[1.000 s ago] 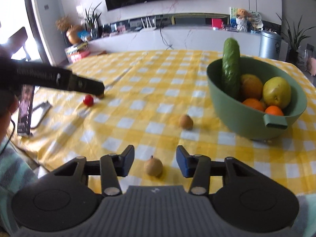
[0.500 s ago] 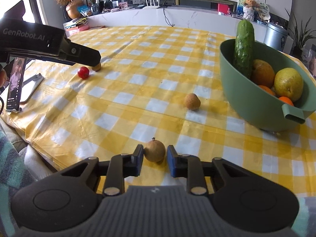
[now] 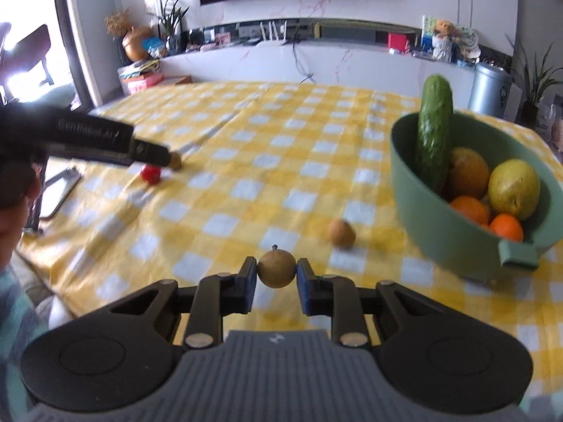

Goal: Organize fruits
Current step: 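Close the right tool on the small brown kiwi while the left tool approaches the red tomato, then close the left tool on the red tomato while the right tool holds the kiwi, then carry the tomato in the left tool and kiwi in the right tool over the colander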

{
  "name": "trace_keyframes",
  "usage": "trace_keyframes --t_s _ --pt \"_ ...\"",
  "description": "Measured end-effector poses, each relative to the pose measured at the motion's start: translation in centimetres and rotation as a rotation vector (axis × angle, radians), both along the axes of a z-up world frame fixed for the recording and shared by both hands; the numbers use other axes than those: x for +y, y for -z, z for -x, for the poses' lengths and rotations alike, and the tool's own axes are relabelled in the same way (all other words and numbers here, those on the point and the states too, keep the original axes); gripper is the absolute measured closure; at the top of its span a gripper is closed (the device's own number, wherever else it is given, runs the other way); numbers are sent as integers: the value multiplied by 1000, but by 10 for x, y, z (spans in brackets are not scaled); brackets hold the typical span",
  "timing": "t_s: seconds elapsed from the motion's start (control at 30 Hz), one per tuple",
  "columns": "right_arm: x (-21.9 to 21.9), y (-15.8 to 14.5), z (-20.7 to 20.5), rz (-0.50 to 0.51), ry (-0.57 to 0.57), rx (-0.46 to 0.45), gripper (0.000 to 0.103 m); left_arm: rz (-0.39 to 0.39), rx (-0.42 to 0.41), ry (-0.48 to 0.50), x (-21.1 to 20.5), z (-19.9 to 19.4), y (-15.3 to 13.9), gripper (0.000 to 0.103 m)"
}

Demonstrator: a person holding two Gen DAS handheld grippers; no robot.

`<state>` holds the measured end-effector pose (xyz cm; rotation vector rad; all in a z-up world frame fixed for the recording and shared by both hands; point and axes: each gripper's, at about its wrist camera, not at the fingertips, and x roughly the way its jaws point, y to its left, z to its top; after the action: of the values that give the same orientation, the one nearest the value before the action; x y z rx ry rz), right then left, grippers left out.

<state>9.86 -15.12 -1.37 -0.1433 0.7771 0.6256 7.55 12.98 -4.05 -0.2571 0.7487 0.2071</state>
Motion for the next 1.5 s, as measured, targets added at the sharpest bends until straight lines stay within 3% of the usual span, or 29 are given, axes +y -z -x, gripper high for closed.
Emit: trace_keyframes --t_s 0.23,0.6,0.8,0.97,1.3,1.5 --pt "-3 13 -18 -24 33 49 82 -117 51 -99 12 -18 20 37" --pt "-9 24 -30 -66 46 113 82 -137 125 -160 23 -32 45 41" --pt "-10 26 -32 -78 50 132 82 -106 137 -177 29 -34 51 52" --pt "-10 26 -31 -76 47 129 82 -78 126 -180 32 -34 50 68" --pt "-11 24 -28 -73 49 112 82 -60 93 -183 29 -28 43 71" --pt "-14 17 -21 -75 48 78 82 -23 25 -118 15 -18 23 71"
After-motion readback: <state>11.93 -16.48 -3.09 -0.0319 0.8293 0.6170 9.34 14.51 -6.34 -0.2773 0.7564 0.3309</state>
